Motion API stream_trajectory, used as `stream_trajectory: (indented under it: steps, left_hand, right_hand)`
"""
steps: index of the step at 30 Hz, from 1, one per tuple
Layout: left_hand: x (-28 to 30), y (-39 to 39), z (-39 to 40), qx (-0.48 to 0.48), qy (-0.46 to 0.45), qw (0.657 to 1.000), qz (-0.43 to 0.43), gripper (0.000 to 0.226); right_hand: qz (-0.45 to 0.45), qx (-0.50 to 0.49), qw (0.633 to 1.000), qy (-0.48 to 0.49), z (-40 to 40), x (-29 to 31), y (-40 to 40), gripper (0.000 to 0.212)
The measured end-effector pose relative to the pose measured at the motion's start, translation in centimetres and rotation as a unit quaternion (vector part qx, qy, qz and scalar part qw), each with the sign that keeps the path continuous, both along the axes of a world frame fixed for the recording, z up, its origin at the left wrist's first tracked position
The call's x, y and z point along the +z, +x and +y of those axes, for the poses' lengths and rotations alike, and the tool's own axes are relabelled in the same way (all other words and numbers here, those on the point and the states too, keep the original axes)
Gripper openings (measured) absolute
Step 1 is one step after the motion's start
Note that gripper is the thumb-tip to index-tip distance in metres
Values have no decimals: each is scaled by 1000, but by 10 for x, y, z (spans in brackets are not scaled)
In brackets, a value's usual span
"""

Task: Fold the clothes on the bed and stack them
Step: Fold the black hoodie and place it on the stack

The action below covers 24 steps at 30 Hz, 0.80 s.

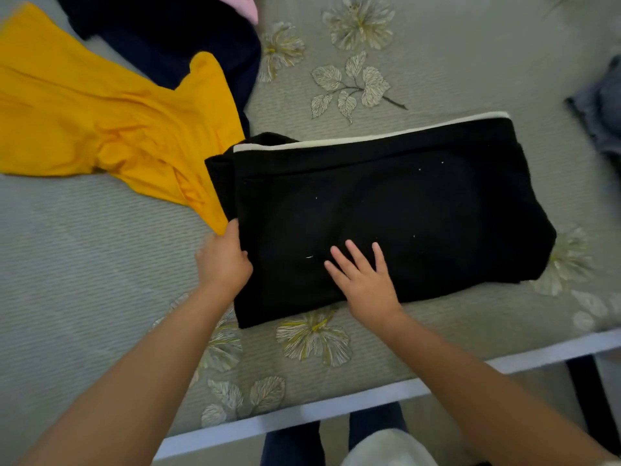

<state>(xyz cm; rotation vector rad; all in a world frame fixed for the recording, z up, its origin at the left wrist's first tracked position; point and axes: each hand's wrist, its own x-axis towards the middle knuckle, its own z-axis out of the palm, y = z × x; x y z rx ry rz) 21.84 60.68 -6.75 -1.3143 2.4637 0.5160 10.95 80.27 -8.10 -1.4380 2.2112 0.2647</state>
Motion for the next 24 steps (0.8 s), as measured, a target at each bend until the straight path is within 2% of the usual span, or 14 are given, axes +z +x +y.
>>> stream_trajectory:
  steps: [3,6,10,12,14,16,19,20,22,24]
  left_hand:
    - [5,12,6,-3,52,998,24,60]
    - [15,23,16,-24,15,996,83,70]
    - [22,30,28,-244,-61,955,159,57]
    - [23,28,33,-309,-44,940,139,57]
    - [21,27,40,-368,10,925,94,57]
    - [20,27,50,-439,84,890,89,55]
    - [15,28,67,-543,146,816,134,57]
    - [16,24,72,-554,151,808,131,55]
    - [17,6,78,-534,160,823,108,49]
    - [8,-16,80,-518,122,844,76,49]
  right_hand:
    - [-35,9,999,18,17,12,-6,68]
    - [-60,25,997,46,48,20,-12,72]
    - [-64,40,991,109,88,29,-15,76]
    - [-61,29,989,129,107,33,-18,75]
    - [-58,16,987,149,127,37,-26,74]
    - [-44,3,979,198,149,47,-39,70]
    - [10,-21,947,320,177,63,-73,57]
    - [37,-43,933,356,182,67,-85,51]
    - [86,-126,901,406,175,68,-99,42]
    - [123,-228,895,362,148,61,-89,38]
